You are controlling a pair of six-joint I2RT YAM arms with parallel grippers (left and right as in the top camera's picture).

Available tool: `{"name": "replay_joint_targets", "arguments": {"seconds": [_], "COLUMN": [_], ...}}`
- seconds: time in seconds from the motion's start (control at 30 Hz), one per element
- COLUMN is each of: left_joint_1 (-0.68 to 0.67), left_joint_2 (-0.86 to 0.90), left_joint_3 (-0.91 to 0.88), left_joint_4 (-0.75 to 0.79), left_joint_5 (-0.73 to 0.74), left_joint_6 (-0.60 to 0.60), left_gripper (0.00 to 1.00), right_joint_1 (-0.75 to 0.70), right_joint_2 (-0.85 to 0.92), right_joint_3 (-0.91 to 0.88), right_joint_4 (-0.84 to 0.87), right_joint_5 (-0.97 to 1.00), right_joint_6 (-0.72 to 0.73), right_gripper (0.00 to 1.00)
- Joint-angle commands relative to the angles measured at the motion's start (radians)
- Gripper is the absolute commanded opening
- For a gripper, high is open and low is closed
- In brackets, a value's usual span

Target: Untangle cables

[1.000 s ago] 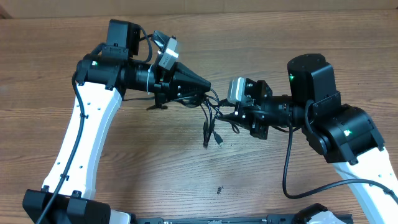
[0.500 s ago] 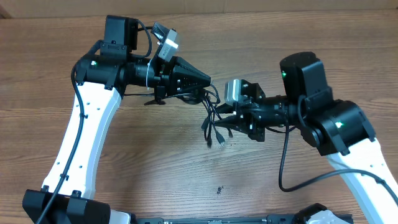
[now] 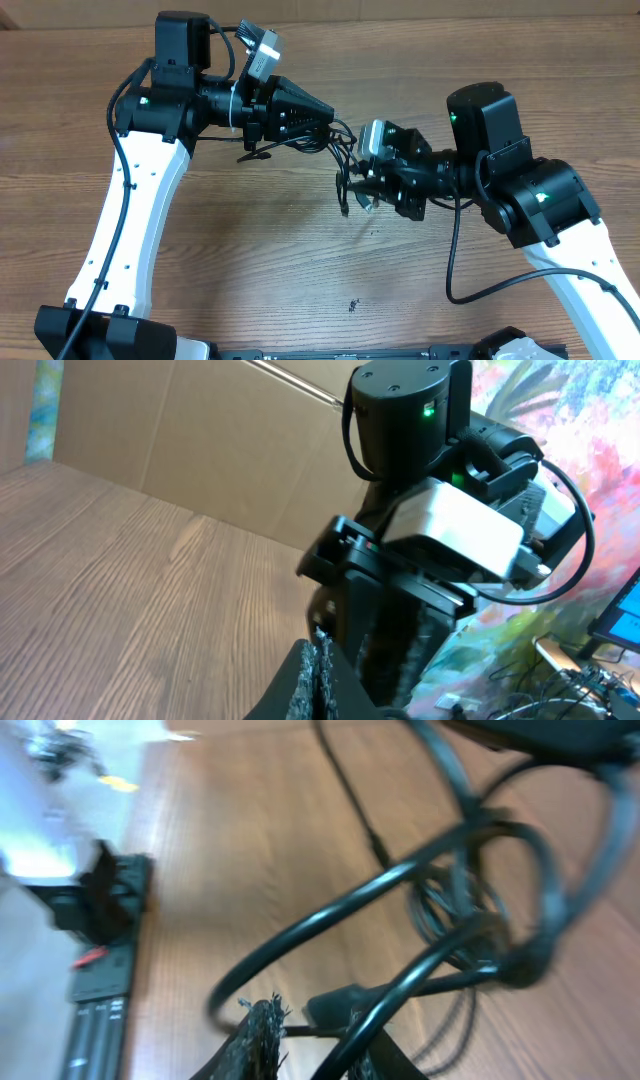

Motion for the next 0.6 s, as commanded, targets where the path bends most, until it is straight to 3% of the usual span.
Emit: {"name": "replay_joint_targets", "arguments": {"seconds": [0.0,0.4,0.57], "left_joint_1": [0.003,0.002,0.001], "left_joint_2": [-0.021,-0.021,-0.021], "left_joint_3": [0.017,0.017,0.017], "left_joint_4": [-0.001,-0.038,-0.192], "left_joint_5": [-0.003,-0.064,-0.292], "left_joint_6": [-0.031,-0.032,0.03], "left_gripper": [0.04,0.04,0.05], "right_joint_1": [-0.002,-0.002,-0.002], "right_joint_2": [-0.016,-0.051,-0.051], "right_joint_3": [0.003,0.003,0.003], "right_joint_4": [0.057,0.128,0.071], "right_joint_5": [0.158,0.193,0.225], "right_joint_6": [0.084,0.108,0.109], "right_gripper": [0.22,0.23,0.24]}}
